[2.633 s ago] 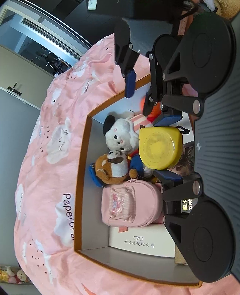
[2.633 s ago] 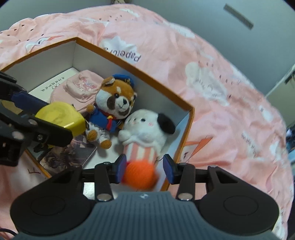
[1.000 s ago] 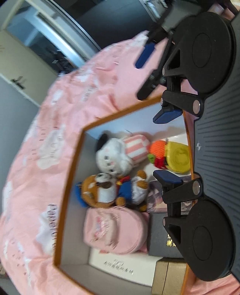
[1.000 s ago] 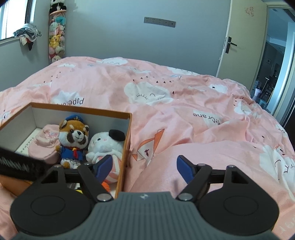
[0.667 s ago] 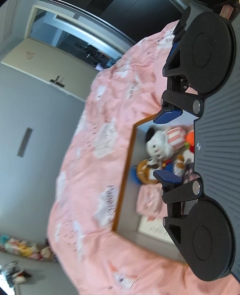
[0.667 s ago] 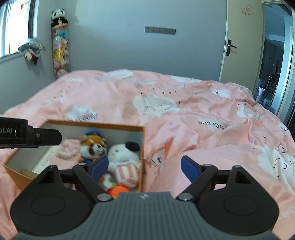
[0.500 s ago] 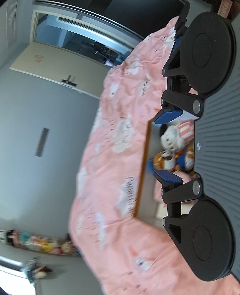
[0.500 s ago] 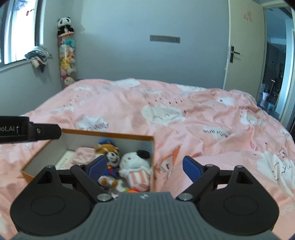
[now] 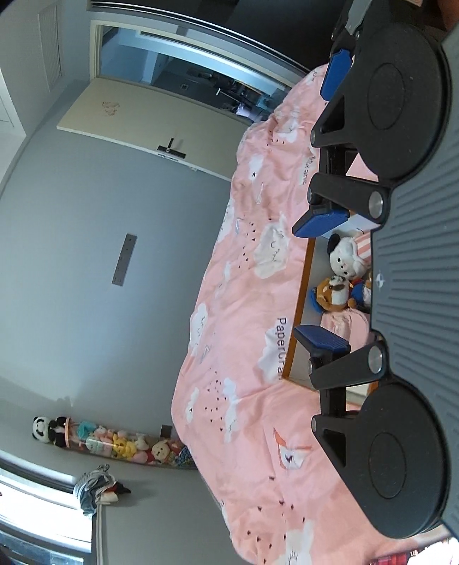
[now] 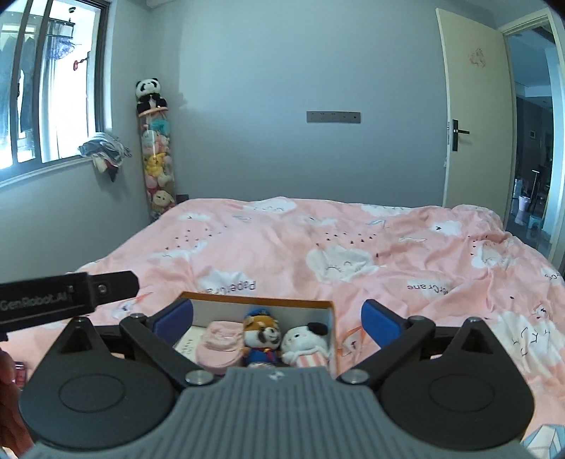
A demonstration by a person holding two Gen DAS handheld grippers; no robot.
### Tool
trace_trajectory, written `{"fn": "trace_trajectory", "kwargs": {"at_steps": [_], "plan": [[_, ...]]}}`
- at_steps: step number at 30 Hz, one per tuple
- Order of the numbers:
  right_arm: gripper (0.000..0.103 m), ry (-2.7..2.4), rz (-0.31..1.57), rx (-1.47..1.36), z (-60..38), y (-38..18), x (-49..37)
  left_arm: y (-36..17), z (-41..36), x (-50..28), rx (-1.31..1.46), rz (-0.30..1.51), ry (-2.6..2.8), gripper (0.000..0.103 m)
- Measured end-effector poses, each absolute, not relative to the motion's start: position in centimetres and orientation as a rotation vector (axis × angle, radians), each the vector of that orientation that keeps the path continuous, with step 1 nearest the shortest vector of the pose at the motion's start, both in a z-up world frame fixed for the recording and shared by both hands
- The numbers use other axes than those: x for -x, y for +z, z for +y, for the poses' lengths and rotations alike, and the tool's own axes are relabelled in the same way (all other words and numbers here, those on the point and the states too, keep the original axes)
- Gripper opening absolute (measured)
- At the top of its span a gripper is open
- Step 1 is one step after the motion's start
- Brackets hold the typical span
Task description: Organize objects
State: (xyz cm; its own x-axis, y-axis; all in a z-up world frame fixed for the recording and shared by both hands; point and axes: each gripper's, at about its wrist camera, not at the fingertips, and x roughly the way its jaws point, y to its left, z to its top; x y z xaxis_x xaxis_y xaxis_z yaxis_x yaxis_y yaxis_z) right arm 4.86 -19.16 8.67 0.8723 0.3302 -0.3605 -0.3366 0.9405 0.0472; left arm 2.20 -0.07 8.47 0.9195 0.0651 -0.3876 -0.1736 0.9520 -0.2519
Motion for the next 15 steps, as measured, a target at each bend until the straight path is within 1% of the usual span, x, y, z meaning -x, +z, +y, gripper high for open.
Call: {"fn": "trace_trajectory", "kwargs": {"at_steps": [5,9,15], "plan": [[0.101,0.369,0.356,0.036,-18.6,8.9,-2.4,9.3,0.0,0.2,0.254,0.343,0.176,0.068],[0.101,0.377,0.340,0.021,-19.1,8.9,-1.1,9.3,-0.2,1.2,0.205,0.341,0.206,0.077],[0.102,0.363,0.341,-0.026,-19.9,7.8,-1.2,7.9,-1.6,0.4,0.092,0.366,0.267,0.077]]}}
